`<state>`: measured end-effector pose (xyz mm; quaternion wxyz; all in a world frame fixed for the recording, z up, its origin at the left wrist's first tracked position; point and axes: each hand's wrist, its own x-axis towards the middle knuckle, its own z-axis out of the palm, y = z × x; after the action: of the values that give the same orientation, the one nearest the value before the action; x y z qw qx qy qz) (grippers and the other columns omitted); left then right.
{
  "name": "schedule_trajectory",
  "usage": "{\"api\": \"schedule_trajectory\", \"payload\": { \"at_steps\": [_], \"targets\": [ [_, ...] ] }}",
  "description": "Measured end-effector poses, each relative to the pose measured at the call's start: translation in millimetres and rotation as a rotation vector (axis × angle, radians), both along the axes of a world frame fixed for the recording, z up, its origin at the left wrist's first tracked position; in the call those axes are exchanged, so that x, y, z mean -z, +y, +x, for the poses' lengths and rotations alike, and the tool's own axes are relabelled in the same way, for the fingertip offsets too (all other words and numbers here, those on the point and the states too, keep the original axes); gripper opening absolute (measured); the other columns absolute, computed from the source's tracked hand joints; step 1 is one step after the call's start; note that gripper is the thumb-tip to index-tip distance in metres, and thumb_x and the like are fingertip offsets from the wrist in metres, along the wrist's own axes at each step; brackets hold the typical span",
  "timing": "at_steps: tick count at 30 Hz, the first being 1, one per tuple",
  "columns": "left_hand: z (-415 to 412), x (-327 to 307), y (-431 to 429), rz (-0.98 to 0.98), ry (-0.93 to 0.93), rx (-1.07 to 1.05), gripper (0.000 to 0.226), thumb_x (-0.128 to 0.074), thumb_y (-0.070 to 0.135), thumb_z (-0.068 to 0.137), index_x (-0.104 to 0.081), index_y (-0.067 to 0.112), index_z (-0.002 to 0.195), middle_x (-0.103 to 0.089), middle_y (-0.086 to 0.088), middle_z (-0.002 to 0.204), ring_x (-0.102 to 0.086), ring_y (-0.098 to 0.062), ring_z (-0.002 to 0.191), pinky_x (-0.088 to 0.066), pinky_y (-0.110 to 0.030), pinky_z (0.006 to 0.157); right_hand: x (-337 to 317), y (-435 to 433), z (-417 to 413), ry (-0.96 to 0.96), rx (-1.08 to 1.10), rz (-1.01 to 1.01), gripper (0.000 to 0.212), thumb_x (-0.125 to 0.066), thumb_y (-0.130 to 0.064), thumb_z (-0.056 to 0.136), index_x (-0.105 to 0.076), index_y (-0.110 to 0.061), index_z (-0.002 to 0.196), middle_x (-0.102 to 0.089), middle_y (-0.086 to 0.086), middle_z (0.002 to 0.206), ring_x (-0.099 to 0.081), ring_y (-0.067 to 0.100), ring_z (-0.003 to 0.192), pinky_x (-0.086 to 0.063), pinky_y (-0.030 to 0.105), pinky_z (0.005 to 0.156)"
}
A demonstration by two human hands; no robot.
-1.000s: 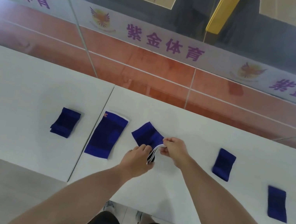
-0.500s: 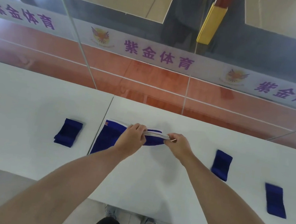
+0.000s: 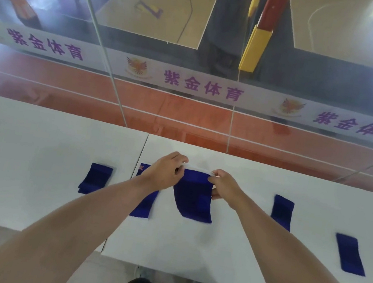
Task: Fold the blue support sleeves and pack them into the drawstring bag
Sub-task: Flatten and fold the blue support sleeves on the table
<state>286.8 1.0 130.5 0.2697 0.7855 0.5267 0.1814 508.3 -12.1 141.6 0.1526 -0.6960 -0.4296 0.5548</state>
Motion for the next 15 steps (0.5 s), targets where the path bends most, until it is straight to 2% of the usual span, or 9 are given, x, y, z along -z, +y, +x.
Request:
{"api": "schedule_trajectory", "payload": {
  "at_steps": [5,8,10,13,15],
  "targets": [
    [-2.8,42.8,-13.2,-0.112,0.003,-0.069,0.037,-0.047,0.017,0.101,-0.050,0.013,0.137,-0.047,-0.001,0.136,-0.055,-0.016,0.112,-0.039,-0.019,0.094,53.0,-6.0,-18.5,-0.120,-0.024,-0.041,0.016,-0.038,-0.015,0.099,-0.048,-0.011,0.111,-0.063,0.023,0.107,-0.065,0.034,0.087,-0.060,0.046,0.067],
    [-7.0,80.6,-32.2,-0.137,0.091,-0.065,0.038,-0.049,0.018,0.100,-0.048,0.019,0.138,-0.041,0.001,0.140,-0.049,-0.017,0.121,-0.042,-0.026,0.101,89.0,-3.9,-19.3,-0.247,-0.004,0.010,0.016,-0.036,-0.019,0.102,-0.048,-0.012,0.110,-0.062,0.016,0.103,-0.059,0.028,0.082,-0.054,0.044,0.072],
    [-8.4,101.8,-46.0,-0.167,0.148,-0.053,0.038,-0.048,0.020,0.099,-0.048,0.020,0.138,-0.041,0.003,0.142,-0.044,-0.018,0.126,-0.044,-0.033,0.103,110.0,-0.1,-15.4,-0.290,0.015,0.015,0.022,-0.038,-0.020,0.103,-0.048,-0.012,0.121,-0.062,0.015,0.110,-0.058,0.028,0.084,-0.048,0.037,0.071],
    [-4.6,125.0,-58.2,-0.170,0.195,-0.041,0.035,-0.049,0.020,0.099,-0.054,0.018,0.134,-0.046,0.003,0.139,-0.045,-0.021,0.125,-0.045,-0.040,0.101,131.3,3.4,-8.8,-0.293,0.018,0.032,0.039,-0.045,-0.020,0.101,-0.042,-0.016,0.140,-0.063,0.014,0.120,-0.060,0.032,0.101,-0.047,0.035,0.084],
    [2.2,138.0,-62.6,-0.156,0.225,-0.001,0.034,-0.050,0.024,0.099,-0.055,0.018,0.132,-0.047,0.003,0.139,-0.043,-0.021,0.127,-0.044,-0.042,0.103,138.2,0.2,-4.1,-0.295,0.008,0.044,0.048,-0.049,-0.020,0.099,-0.037,-0.018,0.146,-0.063,0.010,0.119,-0.060,0.029,0.102,-0.046,0.033,0.086]
  ]
}}
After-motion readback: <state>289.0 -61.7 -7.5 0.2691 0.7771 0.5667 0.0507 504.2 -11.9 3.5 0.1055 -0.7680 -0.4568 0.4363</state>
